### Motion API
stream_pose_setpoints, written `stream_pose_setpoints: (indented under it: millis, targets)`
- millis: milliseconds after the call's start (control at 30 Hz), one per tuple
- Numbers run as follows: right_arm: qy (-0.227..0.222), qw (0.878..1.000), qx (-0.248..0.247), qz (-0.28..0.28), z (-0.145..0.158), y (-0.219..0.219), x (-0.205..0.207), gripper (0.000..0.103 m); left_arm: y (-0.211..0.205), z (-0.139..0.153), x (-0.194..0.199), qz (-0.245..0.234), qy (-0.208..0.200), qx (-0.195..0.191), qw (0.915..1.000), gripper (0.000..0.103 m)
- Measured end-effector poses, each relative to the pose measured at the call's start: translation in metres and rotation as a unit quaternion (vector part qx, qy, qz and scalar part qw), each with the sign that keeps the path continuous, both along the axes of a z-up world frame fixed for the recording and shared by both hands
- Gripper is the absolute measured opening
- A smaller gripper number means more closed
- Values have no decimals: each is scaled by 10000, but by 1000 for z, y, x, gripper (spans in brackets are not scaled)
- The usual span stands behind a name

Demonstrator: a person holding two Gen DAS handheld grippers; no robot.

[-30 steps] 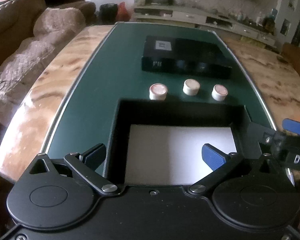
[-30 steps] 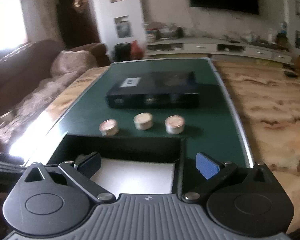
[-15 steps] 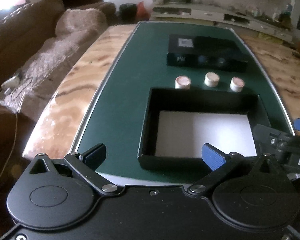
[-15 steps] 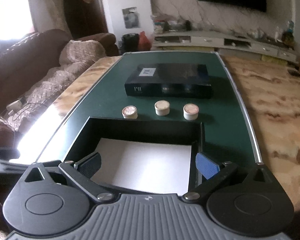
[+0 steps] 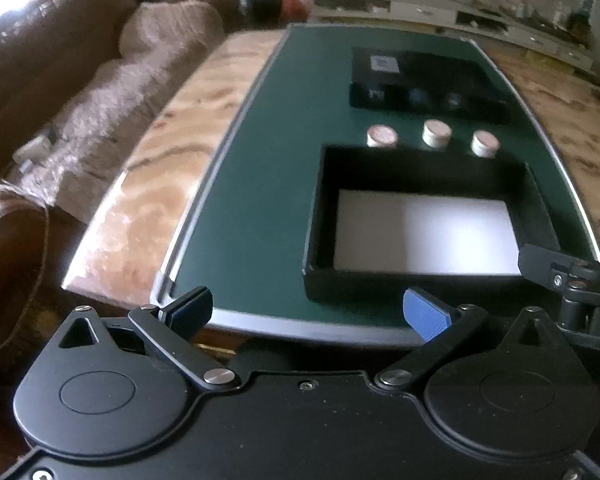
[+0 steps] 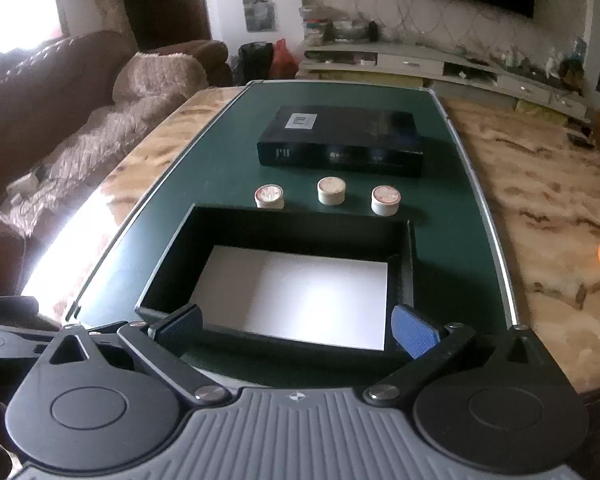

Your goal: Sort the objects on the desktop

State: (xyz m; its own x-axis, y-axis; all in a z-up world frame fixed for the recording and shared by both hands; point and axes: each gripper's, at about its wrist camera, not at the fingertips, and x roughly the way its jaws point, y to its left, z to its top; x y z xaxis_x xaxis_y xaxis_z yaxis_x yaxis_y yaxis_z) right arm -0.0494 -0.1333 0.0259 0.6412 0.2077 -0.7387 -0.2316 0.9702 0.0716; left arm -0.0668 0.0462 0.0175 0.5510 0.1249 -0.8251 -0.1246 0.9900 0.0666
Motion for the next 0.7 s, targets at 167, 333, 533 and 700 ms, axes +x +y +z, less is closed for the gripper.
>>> stream_pose_setpoints:
  millis: [167, 333, 533, 700]
  targets:
    - [1, 10000, 7, -7, -1, -1, -2, 103, -1, -3, 1, -22, 11, 6, 10000, 103]
    - [91, 10000, 14, -31, -3, -2, 3, 103, -3, -7, 5, -48, 66, 44, 10000, 103]
    - [143, 9999, -37, -17, -5, 0, 7, 103, -3, -9, 10, -68, 135, 29, 9999, 103]
    - [115, 9999, -35, -19, 0, -1, 14, 103, -4, -4, 19, -115, 115, 3, 9999, 103]
